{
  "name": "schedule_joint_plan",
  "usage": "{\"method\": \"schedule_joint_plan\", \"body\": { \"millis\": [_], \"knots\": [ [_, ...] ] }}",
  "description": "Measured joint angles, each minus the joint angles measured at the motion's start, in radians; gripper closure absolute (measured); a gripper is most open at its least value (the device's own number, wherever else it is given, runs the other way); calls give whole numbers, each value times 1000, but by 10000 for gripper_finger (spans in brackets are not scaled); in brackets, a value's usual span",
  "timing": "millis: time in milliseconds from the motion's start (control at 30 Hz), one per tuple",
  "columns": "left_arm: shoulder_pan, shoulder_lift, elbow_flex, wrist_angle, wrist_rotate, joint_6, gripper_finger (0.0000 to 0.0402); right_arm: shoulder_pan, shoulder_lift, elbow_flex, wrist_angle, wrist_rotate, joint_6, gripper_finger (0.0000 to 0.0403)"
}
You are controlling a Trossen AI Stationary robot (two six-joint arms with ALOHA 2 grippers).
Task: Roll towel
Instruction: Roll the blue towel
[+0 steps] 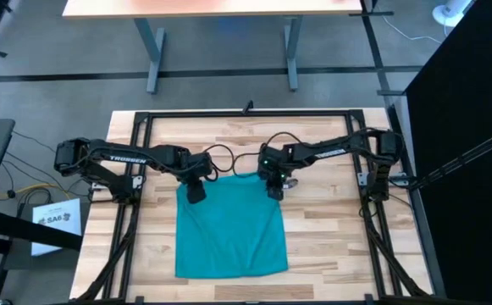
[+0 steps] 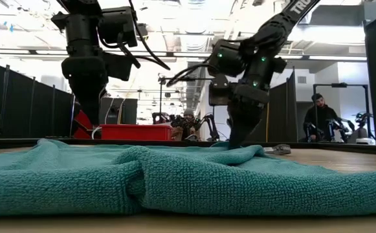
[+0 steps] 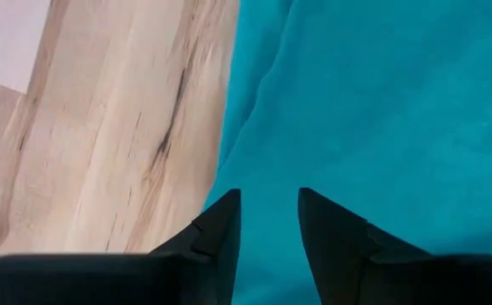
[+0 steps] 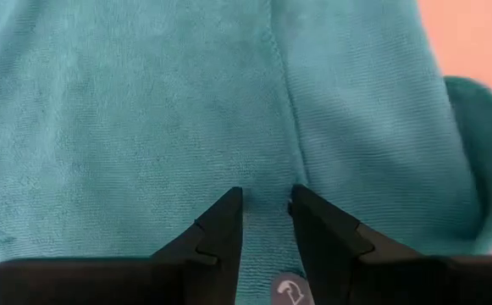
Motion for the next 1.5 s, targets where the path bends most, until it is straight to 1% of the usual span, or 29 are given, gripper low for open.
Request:
{"method": "schedule_joint_plan", "body": {
  "millis": [267, 533, 867, 1000, 1200, 1333, 1400, 1500],
  "knots": [
    [2, 0, 0, 2, 1, 4, 297, -4, -13, 60, -46, 16, -50, 310],
    [2, 0, 0, 2, 1, 6, 297, -4, -5, 50, -90, 31, -86, 310],
    [2, 0, 0, 6, 1, 16, 297, -38, -5, 44, -129, 27, -96, 312],
    [2, 0, 0, 6, 1, 17, 297, -25, -5, 44, -157, 1, -112, 328],
    [2, 0, 0, 13, 1, 32, 297, -15, -5, 44, -164, -2, -113, 361],
    [2, 0, 0, 14, 1, 33, 297, -18, -5, 44, -164, -3, -111, 393],
    [2, 0, 0, 14, 1, 32, 297, -26, -10, 45, -167, -3, -103, 399],
    [2, 0, 0, 15, 1, 31, 297, -40, -11, 69, -206, -3, -100, 397]
  ]
}}
